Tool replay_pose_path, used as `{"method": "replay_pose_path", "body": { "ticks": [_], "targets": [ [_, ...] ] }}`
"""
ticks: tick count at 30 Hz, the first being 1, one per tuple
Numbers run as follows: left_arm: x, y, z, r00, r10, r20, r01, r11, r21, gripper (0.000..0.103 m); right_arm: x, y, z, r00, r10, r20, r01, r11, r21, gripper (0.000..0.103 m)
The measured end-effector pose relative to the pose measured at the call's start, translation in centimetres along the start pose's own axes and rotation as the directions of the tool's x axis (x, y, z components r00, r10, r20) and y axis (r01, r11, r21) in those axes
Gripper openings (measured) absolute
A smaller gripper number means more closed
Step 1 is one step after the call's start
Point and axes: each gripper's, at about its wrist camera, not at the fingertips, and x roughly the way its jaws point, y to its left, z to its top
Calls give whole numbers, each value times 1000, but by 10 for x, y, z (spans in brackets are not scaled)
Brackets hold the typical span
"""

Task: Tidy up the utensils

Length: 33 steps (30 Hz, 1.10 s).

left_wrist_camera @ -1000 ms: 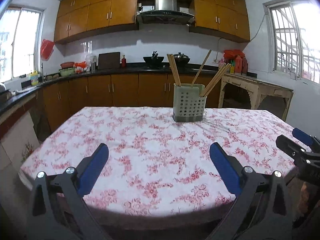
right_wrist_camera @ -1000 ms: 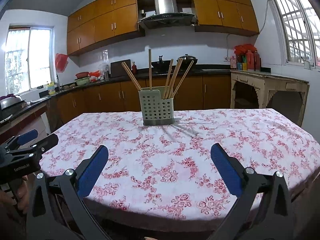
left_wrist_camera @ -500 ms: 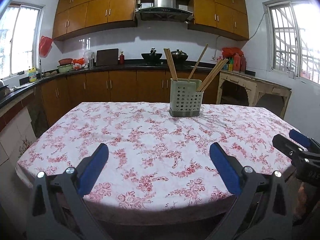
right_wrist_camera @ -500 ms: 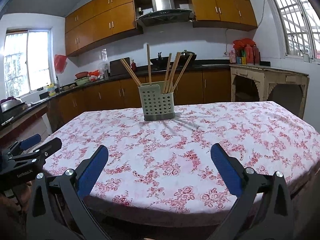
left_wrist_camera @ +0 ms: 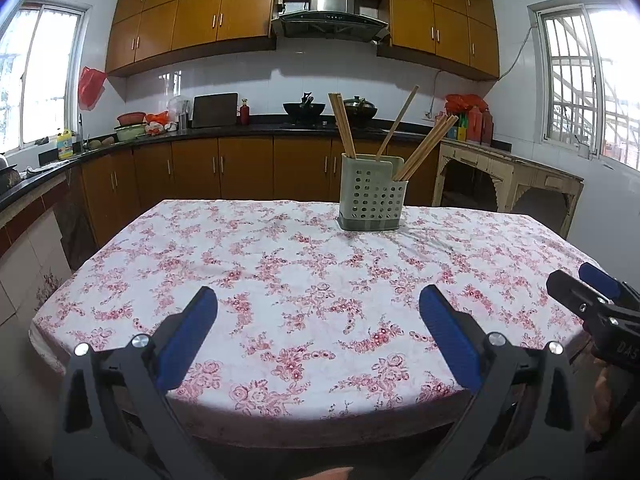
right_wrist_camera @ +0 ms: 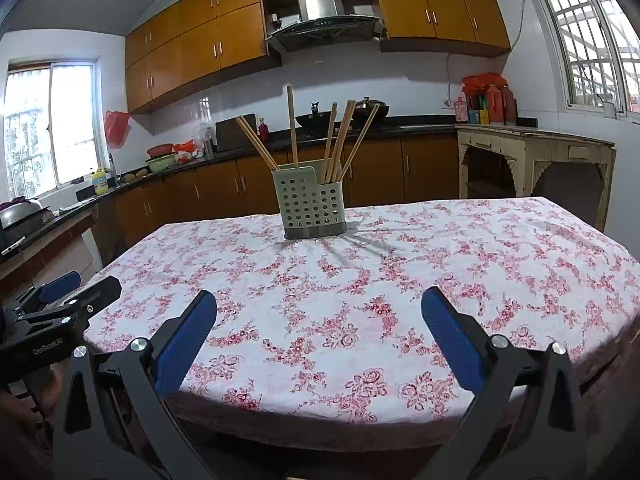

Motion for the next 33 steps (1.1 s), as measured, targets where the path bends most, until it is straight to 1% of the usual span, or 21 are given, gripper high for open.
{"method": "replay_pose_path", "body": {
  "ticks": [33],
  "targets": [
    [1,-3,-4,1000,-1,-7,1,1000,11,99,0,-3,-2,1000,-11,-6,11,1000,1,101]
  ]
}}
